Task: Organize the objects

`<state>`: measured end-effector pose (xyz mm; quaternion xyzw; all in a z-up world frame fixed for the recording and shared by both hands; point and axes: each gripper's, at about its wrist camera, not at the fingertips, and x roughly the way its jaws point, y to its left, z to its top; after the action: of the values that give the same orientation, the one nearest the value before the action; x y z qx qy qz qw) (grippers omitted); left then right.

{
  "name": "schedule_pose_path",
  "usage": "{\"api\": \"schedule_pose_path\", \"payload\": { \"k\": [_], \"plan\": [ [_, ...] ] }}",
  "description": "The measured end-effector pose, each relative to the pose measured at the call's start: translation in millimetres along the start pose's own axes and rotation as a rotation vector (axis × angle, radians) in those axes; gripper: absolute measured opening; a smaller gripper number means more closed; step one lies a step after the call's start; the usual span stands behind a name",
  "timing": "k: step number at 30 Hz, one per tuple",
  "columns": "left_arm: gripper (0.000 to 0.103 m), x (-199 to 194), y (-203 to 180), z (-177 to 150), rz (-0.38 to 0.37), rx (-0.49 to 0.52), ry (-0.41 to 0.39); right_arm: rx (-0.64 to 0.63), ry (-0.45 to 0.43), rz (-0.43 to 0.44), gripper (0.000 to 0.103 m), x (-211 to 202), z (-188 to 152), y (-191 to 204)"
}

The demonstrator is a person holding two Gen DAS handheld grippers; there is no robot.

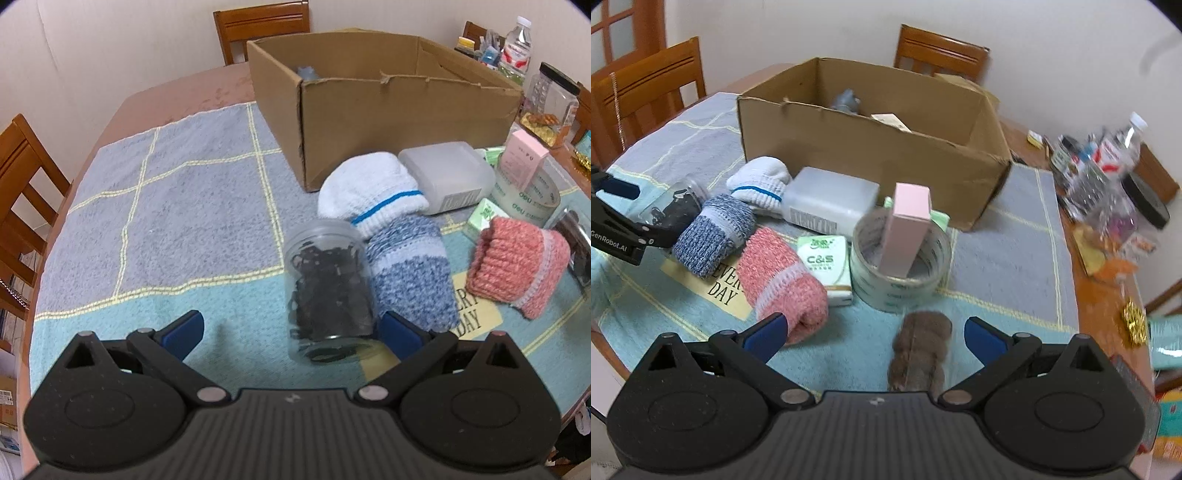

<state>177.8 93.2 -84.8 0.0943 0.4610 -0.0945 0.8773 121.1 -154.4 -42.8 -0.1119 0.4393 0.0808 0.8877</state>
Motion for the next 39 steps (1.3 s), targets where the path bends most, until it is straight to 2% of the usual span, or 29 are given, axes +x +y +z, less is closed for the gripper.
{"api": "schedule_pose_path", "payload": {
  "k": [6, 12, 22, 26, 33, 36, 39],
  "plan": [
    [0.102, 0, 8, -2, 0.027, 0.019, 0.008, -0.013, -0.004, 0.054, 0.103, 4, 2, 12],
    [0.102, 1, 22, -3, 0.065, 0.011, 0.01, -0.069, -0.011, 0.077, 0.103, 7, 10, 30],
    [0.102, 14, 51, 3, 0.13, -0.026, 0.017, -0.085, -0.001, 0.086, 0.103, 11, 14, 37],
    [0.101, 9, 50, 3, 0.101, -0.057, 0.02, -0.086, -0.001, 0.092, 0.103, 12, 14, 38],
    [0.102, -7, 29, 12, -0.039, -0.197, -0.009, -0.101, -0.016, 0.124, 0.103, 12, 17, 36],
    [0.102, -2, 19, 22, -0.039, -0.259, -0.016, -0.113, -0.019, 0.142, 0.103, 13, 18, 34],
    [0.101, 5, 13, 29, 0.006, -0.298, -0.019, -0.119, -0.025, 0.163, 0.103, 15, 18, 30]
  ]
}}
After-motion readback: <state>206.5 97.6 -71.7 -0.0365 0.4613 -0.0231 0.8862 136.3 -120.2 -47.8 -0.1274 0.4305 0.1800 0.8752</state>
